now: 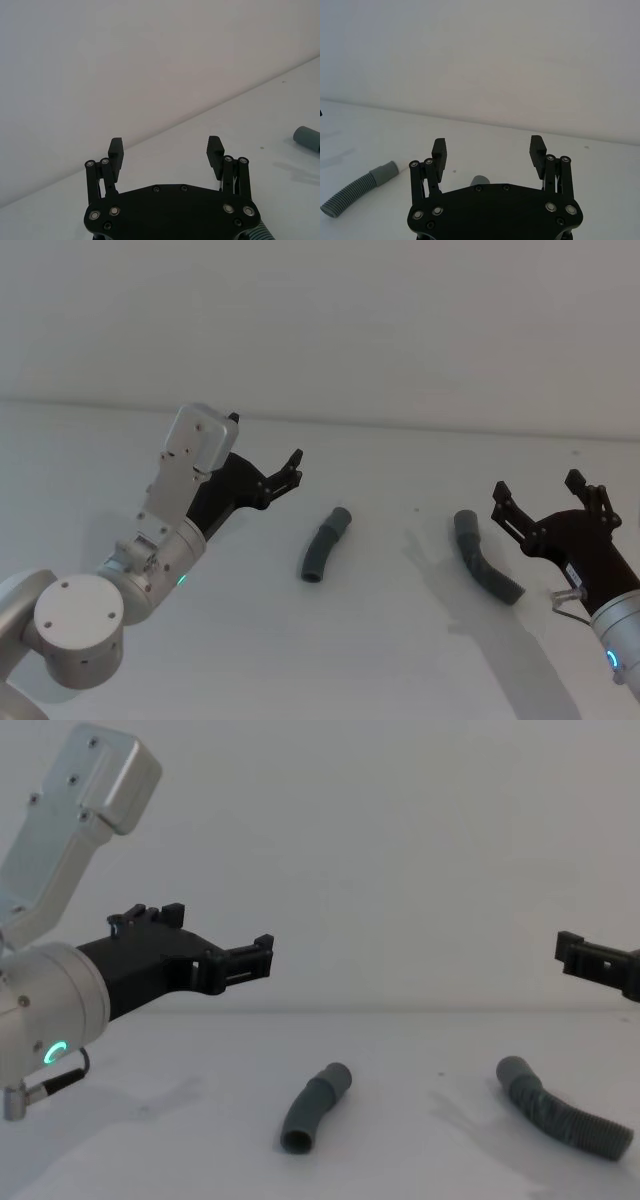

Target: Use both hands to pick up one end of the pipe from the table, align the ends, and insert them.

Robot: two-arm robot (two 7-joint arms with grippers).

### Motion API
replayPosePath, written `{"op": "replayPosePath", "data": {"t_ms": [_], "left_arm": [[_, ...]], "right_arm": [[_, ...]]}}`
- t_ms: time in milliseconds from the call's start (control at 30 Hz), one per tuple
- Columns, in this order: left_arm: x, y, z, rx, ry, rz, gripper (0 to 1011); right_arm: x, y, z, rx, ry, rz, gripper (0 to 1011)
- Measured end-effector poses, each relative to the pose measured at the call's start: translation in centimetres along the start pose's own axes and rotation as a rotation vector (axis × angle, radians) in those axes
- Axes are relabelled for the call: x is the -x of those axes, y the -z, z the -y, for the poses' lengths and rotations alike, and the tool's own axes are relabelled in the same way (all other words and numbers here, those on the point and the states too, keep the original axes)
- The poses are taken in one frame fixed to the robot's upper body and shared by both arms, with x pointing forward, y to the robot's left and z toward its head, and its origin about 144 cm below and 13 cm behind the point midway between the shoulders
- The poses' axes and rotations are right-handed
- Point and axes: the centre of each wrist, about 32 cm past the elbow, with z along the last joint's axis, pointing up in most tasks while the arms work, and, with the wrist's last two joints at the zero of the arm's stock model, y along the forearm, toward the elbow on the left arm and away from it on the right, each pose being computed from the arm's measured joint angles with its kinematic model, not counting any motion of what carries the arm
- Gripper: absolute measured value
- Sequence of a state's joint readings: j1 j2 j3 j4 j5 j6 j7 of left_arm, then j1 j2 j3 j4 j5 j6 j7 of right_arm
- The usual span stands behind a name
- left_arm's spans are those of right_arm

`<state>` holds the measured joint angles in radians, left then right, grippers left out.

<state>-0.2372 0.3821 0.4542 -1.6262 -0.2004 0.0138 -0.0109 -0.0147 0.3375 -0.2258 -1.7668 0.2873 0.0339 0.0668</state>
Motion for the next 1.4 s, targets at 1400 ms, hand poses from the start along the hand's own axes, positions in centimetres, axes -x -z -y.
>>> {"op": "replayPosePath", "data": {"t_ms": [1400], "left_arm": [[0.0, 0.0, 0.0, 0.0, 0.0, 0.0, 1001]], "right_arm": [[0.0, 0.0, 0.0, 0.0, 0.0, 0.0, 1002]]}}
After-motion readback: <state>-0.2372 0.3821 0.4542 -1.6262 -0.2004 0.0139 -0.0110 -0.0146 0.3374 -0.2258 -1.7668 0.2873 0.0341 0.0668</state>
